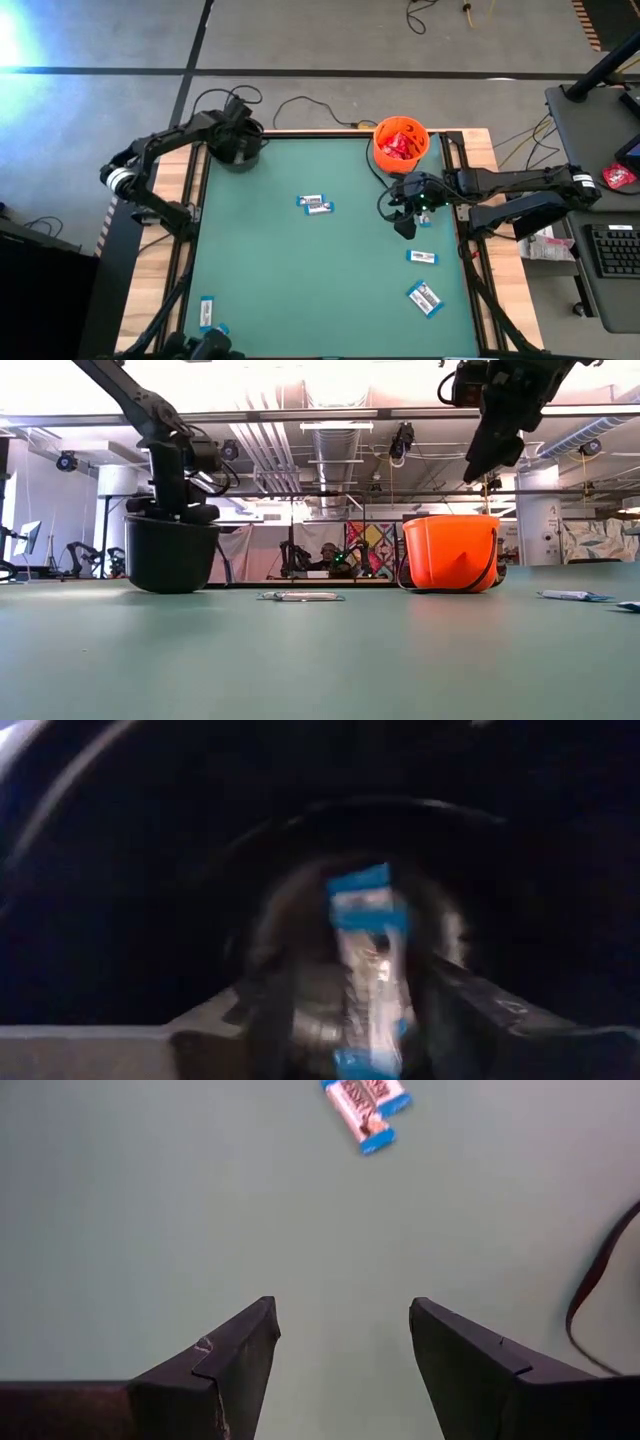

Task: Sort candy by brand, put in halloween buckets
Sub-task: Put the white candy into the black bucket

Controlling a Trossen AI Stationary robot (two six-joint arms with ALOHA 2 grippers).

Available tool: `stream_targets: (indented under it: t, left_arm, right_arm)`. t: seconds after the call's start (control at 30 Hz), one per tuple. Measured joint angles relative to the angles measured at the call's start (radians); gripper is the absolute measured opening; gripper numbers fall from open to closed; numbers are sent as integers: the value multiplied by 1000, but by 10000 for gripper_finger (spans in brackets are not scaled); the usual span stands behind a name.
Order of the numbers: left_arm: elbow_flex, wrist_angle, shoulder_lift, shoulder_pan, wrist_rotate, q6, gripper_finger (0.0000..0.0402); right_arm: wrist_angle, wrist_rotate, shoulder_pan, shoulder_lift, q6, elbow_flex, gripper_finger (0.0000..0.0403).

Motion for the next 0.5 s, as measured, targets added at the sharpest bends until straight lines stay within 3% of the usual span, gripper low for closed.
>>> stream_targets:
  t: [0.27, 0.4, 0.5]
  left_arm:
    - [166, -236, -124, -63, 36, 33, 263]
    - [193, -165, -243, -201, 125, 38, 292]
    - [140, -26, -311, -341, 164, 88, 298]
  right_arm:
    - [5, 1, 15, 0, -1, 0, 219]
    - [30, 9, 15, 2, -27, 0, 219]
    - [66, 10, 15, 3, -54, 0, 219]
